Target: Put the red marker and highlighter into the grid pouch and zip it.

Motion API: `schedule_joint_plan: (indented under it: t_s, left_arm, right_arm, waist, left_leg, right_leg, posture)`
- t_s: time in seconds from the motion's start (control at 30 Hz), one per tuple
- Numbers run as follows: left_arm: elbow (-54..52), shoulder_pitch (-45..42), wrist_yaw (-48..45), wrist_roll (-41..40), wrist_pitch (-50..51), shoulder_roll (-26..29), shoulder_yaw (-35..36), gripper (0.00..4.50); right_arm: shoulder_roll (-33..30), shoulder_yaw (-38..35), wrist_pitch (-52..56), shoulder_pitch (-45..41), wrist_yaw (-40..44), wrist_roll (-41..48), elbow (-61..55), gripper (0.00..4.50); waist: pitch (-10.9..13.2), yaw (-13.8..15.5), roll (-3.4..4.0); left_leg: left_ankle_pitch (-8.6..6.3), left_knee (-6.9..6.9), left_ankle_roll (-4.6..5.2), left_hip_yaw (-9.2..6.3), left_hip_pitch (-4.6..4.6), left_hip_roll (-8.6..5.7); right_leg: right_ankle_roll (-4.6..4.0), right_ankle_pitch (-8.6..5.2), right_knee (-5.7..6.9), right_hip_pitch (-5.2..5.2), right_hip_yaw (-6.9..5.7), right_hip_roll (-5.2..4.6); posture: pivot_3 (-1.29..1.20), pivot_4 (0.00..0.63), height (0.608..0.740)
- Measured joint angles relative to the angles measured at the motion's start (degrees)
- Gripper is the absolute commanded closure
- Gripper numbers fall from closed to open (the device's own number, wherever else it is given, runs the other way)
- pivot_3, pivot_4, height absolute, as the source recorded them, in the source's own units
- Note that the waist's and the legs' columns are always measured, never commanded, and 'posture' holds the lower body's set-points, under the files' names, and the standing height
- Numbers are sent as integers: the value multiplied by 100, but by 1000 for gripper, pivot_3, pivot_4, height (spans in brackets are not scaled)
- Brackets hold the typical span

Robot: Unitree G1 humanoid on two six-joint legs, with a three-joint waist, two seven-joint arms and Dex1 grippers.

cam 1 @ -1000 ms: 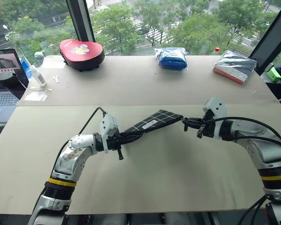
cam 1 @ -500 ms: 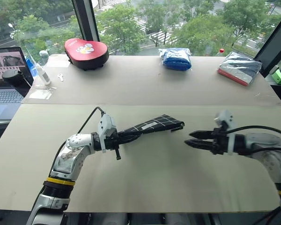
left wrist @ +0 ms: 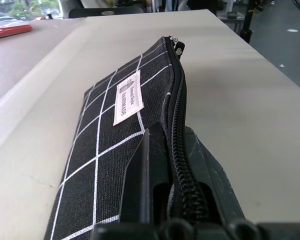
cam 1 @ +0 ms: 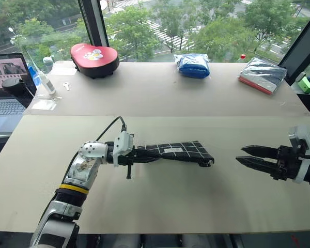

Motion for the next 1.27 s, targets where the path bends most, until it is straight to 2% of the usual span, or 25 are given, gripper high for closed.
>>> schedule_joint_plan:
  t_s: [0.13, 0.3, 0.4, 0.5, 0.6, 0.73, 0.87, 1.13, 1.27]
  left_arm:
    - [492, -33, -127, 241, -555, -37, -127, 3153]
    - [454, -32, -44, 226, -524, -117, -134, 1390]
    - [-165, 60, 189, -155, 279, -79, 29, 1390]
    - [-965, 212, 636, -843, 1608, 44, 350, 1390]
    - [-1621, 377, 1518, -1755, 3220, 143, 914, 1390]
    - [-2164, 769, 2870, -2363, 4567, 391, 1838, 1390]
    - [-2451, 1221, 3233, -2687, 5076, 716, 2449, 1390]
    - [-2721, 2365, 3662, -2616, 5067, 1037, 3306, 1390]
    - [-2717, 2452, 3781, -2597, 5053, 1045, 3519, 1390]
  right_arm:
    - [14, 32, 0, -35, -138, 0, -79, 1761]
    - [14, 91, 0, -176, -233, -1, -94, 1761]
    - [13, 242, -7, -252, -241, -12, -86, 1761]
    - [13, 348, -12, -420, -247, -52, 39, 1761]
    - [13, 515, -89, -604, -239, -119, 144, 1761]
    - [11, 587, -181, -728, -197, -224, 376, 1761]
    - [11, 674, -223, -772, -104, -262, 629, 1761]
    - [-2, 776, -467, -950, 44, -541, 1442, 1761]
    - [-2, 852, -566, -1128, 70, -681, 1709, 1761]
  waist:
    - [0, 8, 0]
    - [1, 13, -1]
    - [1, 4, -1]
    - [0, -21, 0]
    - [1, -29, 0]
    - [1, -41, -1]
    - [1, -45, 0]
    - [1, -7, 0]
    - [1, 13, 1]
  left_leg:
    - [0, 4, 0, 0, -1, -1]
    - [-1, 6, 2, -2, -3, 4]
    - [-2, 6, 3, -4, -3, 8]
    - [-2, 5, 3, -3, -1, 9]
    - [-2, 5, 3, -5, 1, 12]
    - [0, 5, 0, -5, 2, 12]
    - [0, 4, -1, -4, 3, 10]
    - [1, -4, -5, 0, 11, 10]
    - [3, -3, -9, 0, 12, 10]
  right_leg:
    - [1, 1, 0, 2, 0, 0]
    - [2, 1, 0, 2, 0, -1]
    - [3, 1, 0, 1, -1, -1]
    - [4, 0, 3, -1, 1, 0]
    - [7, -2, 6, -1, 0, 3]
    - [7, -2, 6, -3, 0, 5]
    - [6, -2, 4, -2, 2, 5]
    - [4, -1, 2, 0, 6, 4]
    - [1, 0, 3, 3, 6, 4]
  posture:
    - [0, 150, 740]
    - [0, 150, 740]
    - [0, 150, 740]
    - [0, 150, 740]
    - [0, 150, 740]
    - [0, 150, 740]
    - [0, 150, 740]
    - [0, 150, 740]
    - [0, 150, 740]
